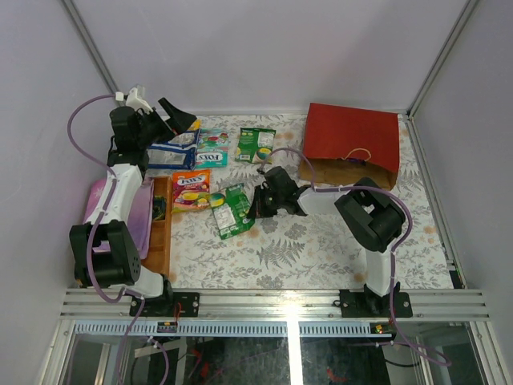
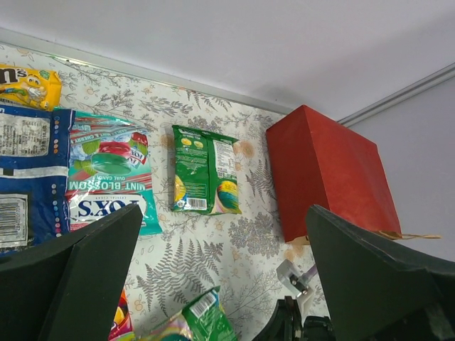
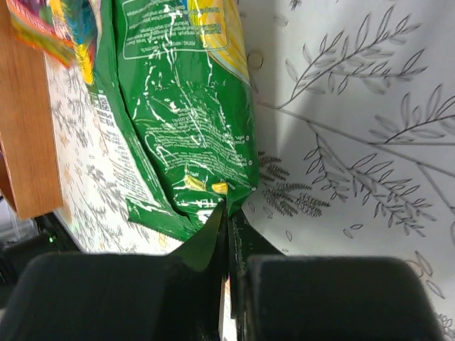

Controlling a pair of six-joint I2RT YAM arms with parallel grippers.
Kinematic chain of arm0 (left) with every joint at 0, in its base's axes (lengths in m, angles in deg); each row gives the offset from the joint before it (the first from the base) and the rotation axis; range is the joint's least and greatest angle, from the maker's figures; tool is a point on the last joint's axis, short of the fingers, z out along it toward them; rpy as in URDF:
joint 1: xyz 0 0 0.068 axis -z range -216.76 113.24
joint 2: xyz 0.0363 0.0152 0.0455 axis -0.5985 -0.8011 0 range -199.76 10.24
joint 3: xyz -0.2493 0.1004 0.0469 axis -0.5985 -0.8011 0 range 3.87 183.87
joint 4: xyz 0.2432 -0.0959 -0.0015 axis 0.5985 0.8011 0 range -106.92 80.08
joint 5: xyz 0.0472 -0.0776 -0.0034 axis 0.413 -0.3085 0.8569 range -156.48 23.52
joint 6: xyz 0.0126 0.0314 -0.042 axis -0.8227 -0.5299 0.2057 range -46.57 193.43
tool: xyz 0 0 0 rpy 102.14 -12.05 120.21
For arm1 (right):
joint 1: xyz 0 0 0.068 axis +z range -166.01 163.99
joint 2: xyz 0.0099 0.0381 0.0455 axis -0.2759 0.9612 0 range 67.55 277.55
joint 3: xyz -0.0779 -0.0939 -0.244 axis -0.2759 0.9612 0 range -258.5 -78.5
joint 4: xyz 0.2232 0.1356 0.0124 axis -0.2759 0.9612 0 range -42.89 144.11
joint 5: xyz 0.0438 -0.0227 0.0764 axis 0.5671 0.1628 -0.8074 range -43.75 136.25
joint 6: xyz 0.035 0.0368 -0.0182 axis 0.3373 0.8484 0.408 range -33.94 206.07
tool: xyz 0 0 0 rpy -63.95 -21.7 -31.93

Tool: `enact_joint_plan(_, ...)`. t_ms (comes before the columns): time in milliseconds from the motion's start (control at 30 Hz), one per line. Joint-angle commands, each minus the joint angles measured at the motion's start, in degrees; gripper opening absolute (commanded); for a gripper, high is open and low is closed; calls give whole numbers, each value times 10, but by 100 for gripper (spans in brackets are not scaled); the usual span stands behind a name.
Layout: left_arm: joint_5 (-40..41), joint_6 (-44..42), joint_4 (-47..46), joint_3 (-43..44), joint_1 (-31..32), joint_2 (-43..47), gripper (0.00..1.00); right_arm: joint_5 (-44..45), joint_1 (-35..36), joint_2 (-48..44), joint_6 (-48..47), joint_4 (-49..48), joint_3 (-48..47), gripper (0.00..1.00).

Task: Take the snacks out of the paper bag
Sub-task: Place the snack at the center of the board.

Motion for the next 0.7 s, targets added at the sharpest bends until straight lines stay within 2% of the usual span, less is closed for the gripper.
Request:
enact_joint_plan(0,-15,2,-25,13,-5,-3,100,96,0,-15,44,-50,-23,0)
enact_joint_plan(267,-22,6,-33,11,-6,-11,100,191,0,-40,63,-58,-2,0)
enact_joint_plan(567,-35,9,-36,11,-6,-21,100,141,1,20,106,-98,-74,1)
enact_joint_plan(600,-34,9,-36,11,-6,-21,100,128,1,21,100,-103,-78,11)
enact_joint_plan(667,-35,8,-34,12,-6,-21,100,114,1,6,79,-108,-69,44)
